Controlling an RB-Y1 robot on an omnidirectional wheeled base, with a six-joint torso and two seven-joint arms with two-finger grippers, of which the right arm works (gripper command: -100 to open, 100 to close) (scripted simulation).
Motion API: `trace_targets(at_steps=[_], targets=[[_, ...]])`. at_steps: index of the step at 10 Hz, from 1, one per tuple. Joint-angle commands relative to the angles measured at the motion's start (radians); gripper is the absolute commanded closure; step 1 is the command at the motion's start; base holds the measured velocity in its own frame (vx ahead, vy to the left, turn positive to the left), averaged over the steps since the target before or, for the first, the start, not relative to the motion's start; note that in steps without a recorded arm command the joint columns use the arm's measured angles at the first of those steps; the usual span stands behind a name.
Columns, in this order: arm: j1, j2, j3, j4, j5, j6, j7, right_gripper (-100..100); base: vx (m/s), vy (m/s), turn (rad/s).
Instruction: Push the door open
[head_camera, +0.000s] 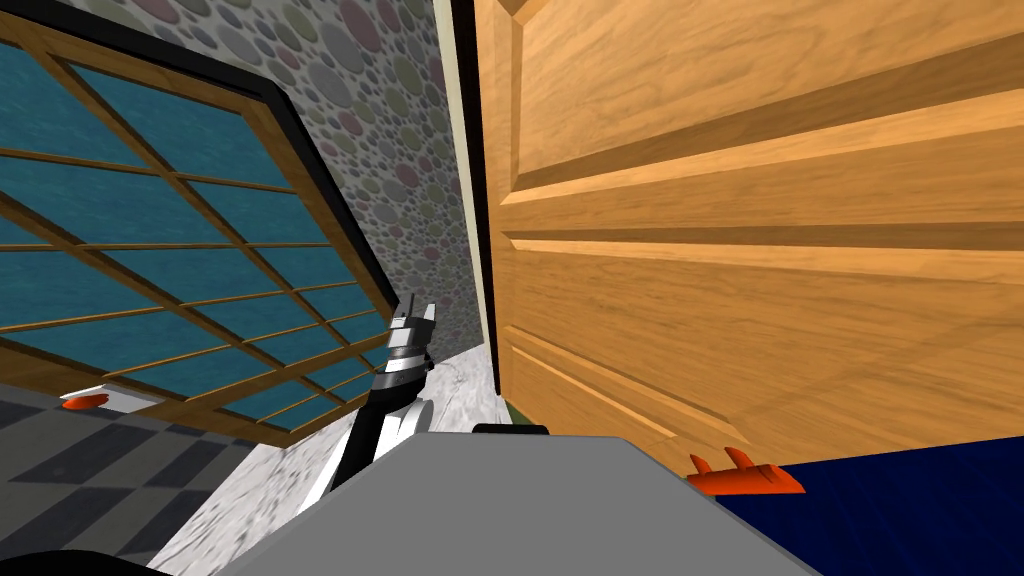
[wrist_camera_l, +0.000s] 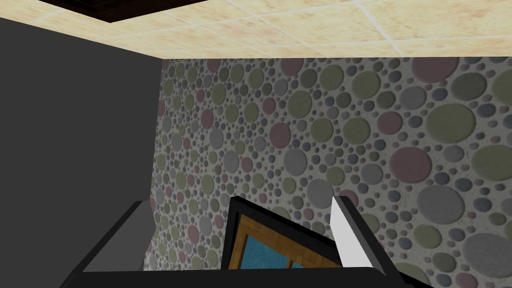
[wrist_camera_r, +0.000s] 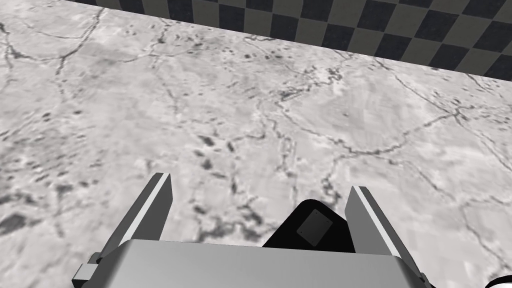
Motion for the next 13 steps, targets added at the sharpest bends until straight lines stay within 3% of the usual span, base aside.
trace_targets(at_steps=[1,10,13], targets=[[0.0,-0.003,-0.001,-0.002,0.001,0.01,0.0,-100,0.043,-0.013,-0.052],[0.0,-0.003,-0.001,-0.002,0.001,0.01,0.0,-100,0.003,-0.002,-0.007],[-0.002,-0.013,0.009,-0.011,-0.002,0.027,-0.005,-100,0.056,-0.016,-0.063]])
